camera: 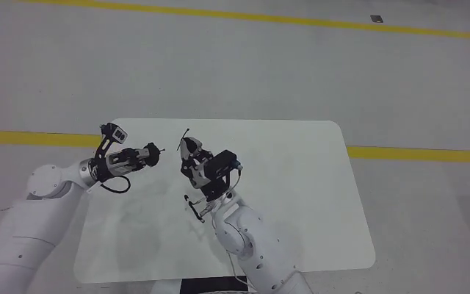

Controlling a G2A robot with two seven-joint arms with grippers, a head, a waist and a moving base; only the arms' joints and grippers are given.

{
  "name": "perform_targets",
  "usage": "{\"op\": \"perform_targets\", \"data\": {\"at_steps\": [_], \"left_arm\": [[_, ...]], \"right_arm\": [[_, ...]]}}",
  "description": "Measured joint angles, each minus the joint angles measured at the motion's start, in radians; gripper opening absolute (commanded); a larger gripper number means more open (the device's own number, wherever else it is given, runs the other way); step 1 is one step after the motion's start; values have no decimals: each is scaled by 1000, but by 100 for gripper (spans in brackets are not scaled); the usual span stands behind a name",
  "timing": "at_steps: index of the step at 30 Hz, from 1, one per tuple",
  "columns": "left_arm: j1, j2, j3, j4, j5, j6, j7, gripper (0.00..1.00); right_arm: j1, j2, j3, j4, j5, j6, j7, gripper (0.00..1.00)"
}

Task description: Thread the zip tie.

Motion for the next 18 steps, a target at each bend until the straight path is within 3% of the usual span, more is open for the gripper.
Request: {"op": "perform_targets", "data": {"at_steps": [8, 18], "left_arm": [[-31, -22, 82, -8, 47, 0, 64, 0], [-35, -25, 85, -6, 51, 0, 71, 0]], "right_arm": [[-1, -1, -13, 10, -39, 83, 20, 0], [-4, -1, -9, 5, -36, 100, 21, 0]]}}
